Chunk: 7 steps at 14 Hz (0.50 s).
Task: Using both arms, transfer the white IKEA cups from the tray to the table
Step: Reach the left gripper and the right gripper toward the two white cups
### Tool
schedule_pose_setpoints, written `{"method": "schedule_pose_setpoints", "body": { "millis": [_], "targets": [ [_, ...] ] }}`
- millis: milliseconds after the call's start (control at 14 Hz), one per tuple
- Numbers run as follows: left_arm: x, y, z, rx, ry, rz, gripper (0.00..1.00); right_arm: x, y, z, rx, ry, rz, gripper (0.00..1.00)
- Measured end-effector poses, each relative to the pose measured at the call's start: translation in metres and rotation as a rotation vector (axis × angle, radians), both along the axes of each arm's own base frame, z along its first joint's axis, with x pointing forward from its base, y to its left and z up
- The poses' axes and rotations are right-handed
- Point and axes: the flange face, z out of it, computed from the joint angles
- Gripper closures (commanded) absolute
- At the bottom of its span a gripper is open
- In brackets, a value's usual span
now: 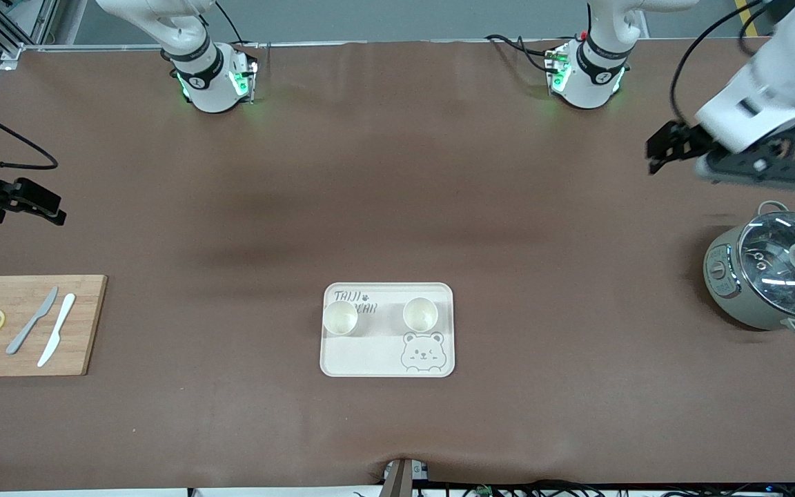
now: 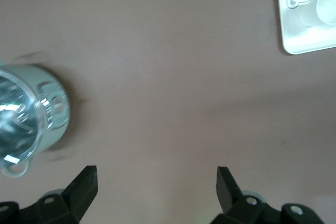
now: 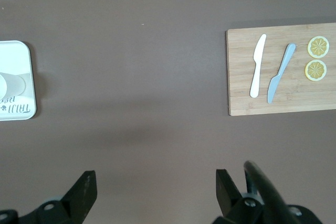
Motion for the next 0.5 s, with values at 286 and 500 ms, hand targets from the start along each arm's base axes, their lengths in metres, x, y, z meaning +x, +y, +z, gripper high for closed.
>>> {"method": "schedule_pose_setpoints", "body": {
  "millis": [286, 500],
  "targets": [
    [0.061, -0.055, -0.058, -0.021, 0.005, 0.014, 0.00, 0.001, 0.001, 0.000, 0.002, -0.010, 0.001, 0.00],
    [0.094, -0.121, -0.104, -0.034, 0.018, 0.065, 0.00, 0.001, 0.016, 0.000, 0.004, -0.011, 0.026, 0.00]
  ]
}}
